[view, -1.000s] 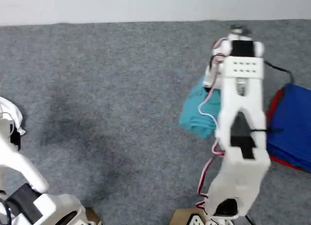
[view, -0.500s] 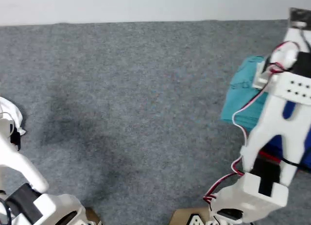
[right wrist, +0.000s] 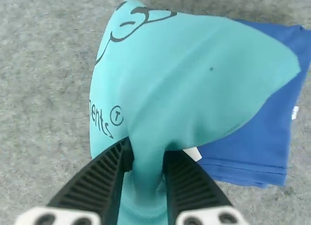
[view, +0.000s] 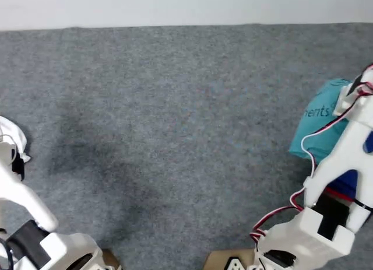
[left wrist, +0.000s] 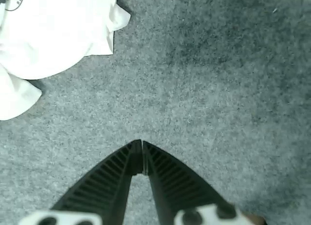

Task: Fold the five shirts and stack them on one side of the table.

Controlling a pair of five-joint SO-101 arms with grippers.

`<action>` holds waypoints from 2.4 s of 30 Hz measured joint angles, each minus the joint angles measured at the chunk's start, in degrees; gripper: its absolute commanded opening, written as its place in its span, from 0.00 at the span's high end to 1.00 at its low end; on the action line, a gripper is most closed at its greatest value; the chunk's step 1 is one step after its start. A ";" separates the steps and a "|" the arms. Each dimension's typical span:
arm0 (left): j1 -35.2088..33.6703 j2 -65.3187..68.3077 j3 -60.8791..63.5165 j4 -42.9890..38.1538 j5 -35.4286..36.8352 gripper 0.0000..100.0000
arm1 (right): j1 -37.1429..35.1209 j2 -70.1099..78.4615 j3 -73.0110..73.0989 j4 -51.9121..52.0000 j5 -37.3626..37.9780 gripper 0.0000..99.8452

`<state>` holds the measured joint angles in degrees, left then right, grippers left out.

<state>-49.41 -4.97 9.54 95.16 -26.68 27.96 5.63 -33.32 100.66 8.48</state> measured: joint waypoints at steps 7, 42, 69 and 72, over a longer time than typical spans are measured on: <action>0.00 0.00 0.00 0.00 0.00 0.99 | 5.36 4.92 0.00 -3.78 3.60 0.99; 0.00 0.00 0.00 0.00 0.00 0.99 | 20.13 23.21 -12.31 -12.22 16.88 0.75; 0.00 0.00 0.00 0.00 0.00 0.99 | 29.63 30.77 -6.59 -0.18 29.19 0.99; 0.00 0.00 0.00 -0.09 0.00 0.99 | 30.07 30.51 -7.03 -0.18 29.45 0.99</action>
<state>-49.41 -4.97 9.54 95.08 -26.68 58.02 36.13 -40.35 100.48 37.93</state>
